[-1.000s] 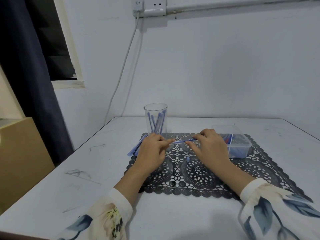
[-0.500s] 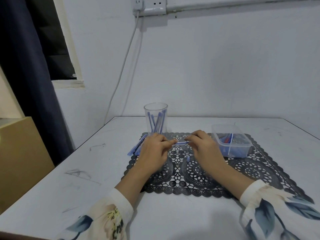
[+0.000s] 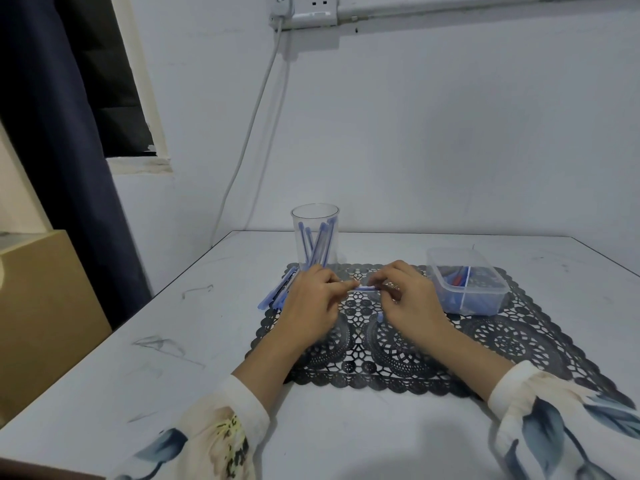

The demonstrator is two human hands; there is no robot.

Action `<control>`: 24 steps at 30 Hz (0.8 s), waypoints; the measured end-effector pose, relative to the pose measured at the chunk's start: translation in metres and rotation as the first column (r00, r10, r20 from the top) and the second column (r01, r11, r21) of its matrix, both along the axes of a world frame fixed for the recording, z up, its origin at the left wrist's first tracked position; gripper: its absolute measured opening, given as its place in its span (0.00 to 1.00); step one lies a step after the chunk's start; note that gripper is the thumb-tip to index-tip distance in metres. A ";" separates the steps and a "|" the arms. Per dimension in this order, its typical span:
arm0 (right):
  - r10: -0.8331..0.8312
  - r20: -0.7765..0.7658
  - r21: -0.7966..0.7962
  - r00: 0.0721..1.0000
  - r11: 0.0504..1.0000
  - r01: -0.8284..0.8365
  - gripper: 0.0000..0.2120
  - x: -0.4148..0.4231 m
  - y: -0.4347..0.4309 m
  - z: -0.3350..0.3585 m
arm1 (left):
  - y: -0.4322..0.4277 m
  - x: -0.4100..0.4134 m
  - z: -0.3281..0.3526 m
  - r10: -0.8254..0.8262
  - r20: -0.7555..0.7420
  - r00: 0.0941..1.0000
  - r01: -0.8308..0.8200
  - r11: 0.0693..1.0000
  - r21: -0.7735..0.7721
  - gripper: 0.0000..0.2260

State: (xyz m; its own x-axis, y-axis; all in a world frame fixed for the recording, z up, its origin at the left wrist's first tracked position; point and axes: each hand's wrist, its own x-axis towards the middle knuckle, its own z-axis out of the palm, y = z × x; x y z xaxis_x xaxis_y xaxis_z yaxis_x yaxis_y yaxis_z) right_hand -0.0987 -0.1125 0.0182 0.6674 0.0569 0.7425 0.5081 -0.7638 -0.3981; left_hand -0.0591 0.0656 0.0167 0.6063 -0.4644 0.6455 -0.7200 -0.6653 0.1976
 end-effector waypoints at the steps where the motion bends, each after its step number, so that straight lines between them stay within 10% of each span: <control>1: 0.013 -0.023 0.039 1.000 0.999 -0.012 0.14 -0.001 0.000 0.001 | 0.000 0.000 0.000 0.005 -0.011 1.000 -0.005 1.000 0.002 0.16; 24: -0.110 -0.491 -0.277 0.864 0.960 -0.035 0.09 0.002 -0.007 0.003 | 0.005 0.010 -0.003 0.085 -0.058 0.995 -0.087 0.996 -0.025 0.18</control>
State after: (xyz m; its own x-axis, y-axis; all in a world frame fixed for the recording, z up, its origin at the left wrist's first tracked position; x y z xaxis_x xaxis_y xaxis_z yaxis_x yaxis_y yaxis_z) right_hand -0.0967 -0.1192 0.0212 0.9476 0.1721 0.2693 0.2661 -0.8915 -0.3667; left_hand -0.0494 0.0707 0.0139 0.6793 -0.3917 0.6206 -0.6474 -0.7181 0.2554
